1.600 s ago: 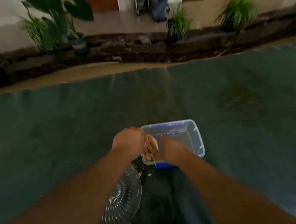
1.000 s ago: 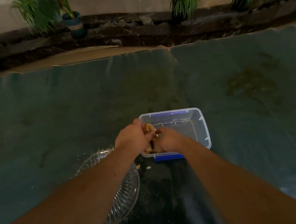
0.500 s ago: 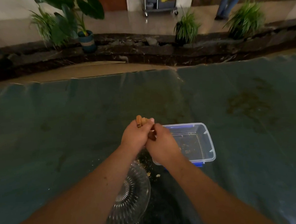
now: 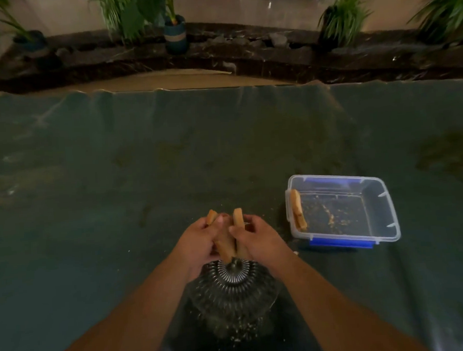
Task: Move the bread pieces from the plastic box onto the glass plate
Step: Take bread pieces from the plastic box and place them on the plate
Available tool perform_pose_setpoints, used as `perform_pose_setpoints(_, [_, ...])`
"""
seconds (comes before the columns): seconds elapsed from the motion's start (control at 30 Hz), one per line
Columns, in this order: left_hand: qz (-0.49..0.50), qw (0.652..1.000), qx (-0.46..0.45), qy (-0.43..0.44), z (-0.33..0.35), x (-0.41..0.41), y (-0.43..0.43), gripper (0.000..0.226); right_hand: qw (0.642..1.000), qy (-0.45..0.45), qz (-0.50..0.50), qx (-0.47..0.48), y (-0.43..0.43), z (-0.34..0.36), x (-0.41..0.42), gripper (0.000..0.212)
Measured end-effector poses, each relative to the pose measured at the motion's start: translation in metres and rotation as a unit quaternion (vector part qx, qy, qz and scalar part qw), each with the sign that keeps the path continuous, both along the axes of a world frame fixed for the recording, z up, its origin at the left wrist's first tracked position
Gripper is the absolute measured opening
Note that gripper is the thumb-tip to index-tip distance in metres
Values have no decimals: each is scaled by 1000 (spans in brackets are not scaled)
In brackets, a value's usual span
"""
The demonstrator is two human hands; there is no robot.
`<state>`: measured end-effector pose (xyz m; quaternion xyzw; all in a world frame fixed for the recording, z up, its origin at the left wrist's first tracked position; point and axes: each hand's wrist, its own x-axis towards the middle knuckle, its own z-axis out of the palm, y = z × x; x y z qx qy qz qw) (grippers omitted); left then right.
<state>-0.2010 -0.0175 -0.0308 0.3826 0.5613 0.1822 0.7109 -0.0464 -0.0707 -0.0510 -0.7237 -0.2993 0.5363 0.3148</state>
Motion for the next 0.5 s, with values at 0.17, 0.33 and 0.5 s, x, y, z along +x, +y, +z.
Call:
perform_pose_setpoints(0.17, [1,1000,-4,23,-25,-30,6,21,994,-52,-22,-93,-3,-18,12,47])
perform_pose_setpoints(0.33, [-196,848,283,402,-50,-55,8,65,928,-348,124,-44,-29,-32,26,64])
perform_pose_setpoints(0.5, [-355,708,468,393,-64,-45,-20,57,838,-449,305,60,-41,-44,8,55])
